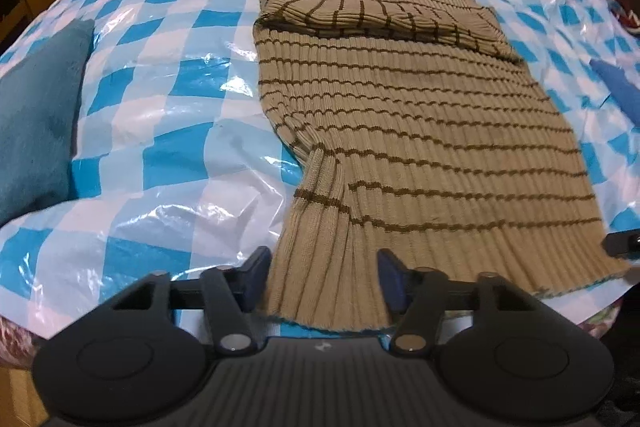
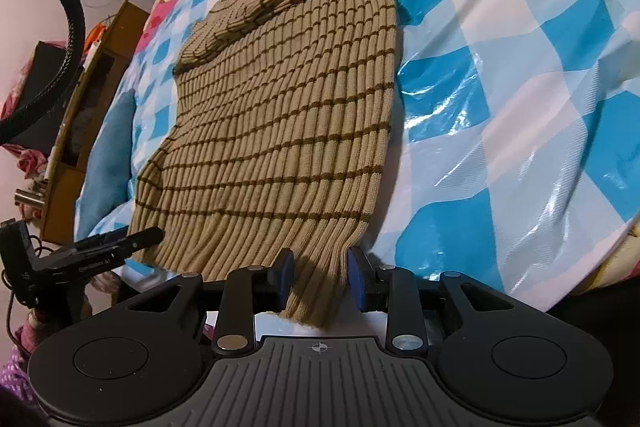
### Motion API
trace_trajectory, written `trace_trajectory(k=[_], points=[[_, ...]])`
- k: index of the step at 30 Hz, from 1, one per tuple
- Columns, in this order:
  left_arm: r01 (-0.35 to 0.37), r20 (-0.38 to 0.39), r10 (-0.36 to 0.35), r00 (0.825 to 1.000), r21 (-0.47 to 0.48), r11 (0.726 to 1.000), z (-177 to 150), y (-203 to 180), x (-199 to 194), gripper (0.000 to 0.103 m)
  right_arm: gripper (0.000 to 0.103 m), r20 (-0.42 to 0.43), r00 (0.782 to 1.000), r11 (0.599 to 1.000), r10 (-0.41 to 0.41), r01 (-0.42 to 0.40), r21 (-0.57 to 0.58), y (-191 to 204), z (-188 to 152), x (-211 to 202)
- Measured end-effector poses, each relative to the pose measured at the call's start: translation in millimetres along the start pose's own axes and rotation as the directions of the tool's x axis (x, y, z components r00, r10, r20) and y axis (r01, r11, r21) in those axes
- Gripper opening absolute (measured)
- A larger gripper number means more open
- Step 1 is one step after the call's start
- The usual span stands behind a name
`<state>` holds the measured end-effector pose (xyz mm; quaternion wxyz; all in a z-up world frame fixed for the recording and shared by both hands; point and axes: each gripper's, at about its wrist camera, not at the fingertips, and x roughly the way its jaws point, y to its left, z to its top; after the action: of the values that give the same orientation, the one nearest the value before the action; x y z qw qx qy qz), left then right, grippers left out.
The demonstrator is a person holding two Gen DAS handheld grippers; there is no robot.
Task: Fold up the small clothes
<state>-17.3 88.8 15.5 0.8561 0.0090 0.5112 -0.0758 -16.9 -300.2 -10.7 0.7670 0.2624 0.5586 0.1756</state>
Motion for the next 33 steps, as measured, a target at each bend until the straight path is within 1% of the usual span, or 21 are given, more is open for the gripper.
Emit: trace_trajectory(k=[4,9,14,15,16,19,21,25,27,29,31,33], points=[[0.009,-0.009,-0.009,1.000,-0.018,1.000,1,2,2,0.058,0.031,-0.004,1.000,1.000,0.011,-0.011,0.020,-2,1,6],[0.012,-0.022,-0.012,1.000,-0.006,1.000,2,2,3,0.059,0.031,0.010,1.000,0.999,0.025,-0.025,0.035,-4,0,6],[0.017,-0.020,-0.018,1.000,-0.047,0.999,3,7,-1,0.058,0.028,0.022,0.999,0.998,0.034,-0.035,0.049,-5,-2,8],[0.015,-0.015,-0.016,1.000,-0.056,0.998,3,8,-3,0.057,0.024,0.025,0.999,0.998,0.033,-0.035,0.050,-5,-3,8],[0.015,-0.013,-0.016,1.000,-0.064,0.998,2,10,-4,0.053,0.022,0.027,0.999,0.998,0.033,-0.035,0.054,-5,-3,7],[0.032,-0.007,-0.033,0.999,-0.108,0.994,0,16,-9,0.046,0.018,0.034,0.998,0.996,0.044,-0.046,0.073,-8,-4,8],[0.040,-0.004,-0.041,0.999,-0.113,0.993,0,17,-12,0.044,0.017,0.037,0.998,0.995,0.051,-0.054,0.079,-9,-4,8],[0.061,0.001,-0.061,0.998,-0.094,0.994,-1,17,-15,0.044,0.017,0.040,0.997,0.995,0.060,-0.063,0.081,-8,-5,11],[0.051,0.009,-0.051,0.999,-0.090,0.995,0,18,-17,0.044,0.017,0.038,0.997,0.995,0.063,-0.066,0.080,-8,-5,12],[0.050,0.013,-0.049,0.999,-0.109,0.993,0,22,-17,0.044,0.017,0.038,0.997,0.994,0.067,-0.070,0.086,-9,-5,13],[0.058,0.003,-0.059,0.998,-0.126,0.990,0,26,-14,0.044,0.020,0.037,0.997,0.993,0.073,-0.077,0.092,-10,-5,13],[0.053,-0.016,-0.056,0.998,-0.113,0.992,-1,24,-8,0.042,0.020,0.038,0.996,0.992,0.076,-0.079,0.097,-10,-6,13]])
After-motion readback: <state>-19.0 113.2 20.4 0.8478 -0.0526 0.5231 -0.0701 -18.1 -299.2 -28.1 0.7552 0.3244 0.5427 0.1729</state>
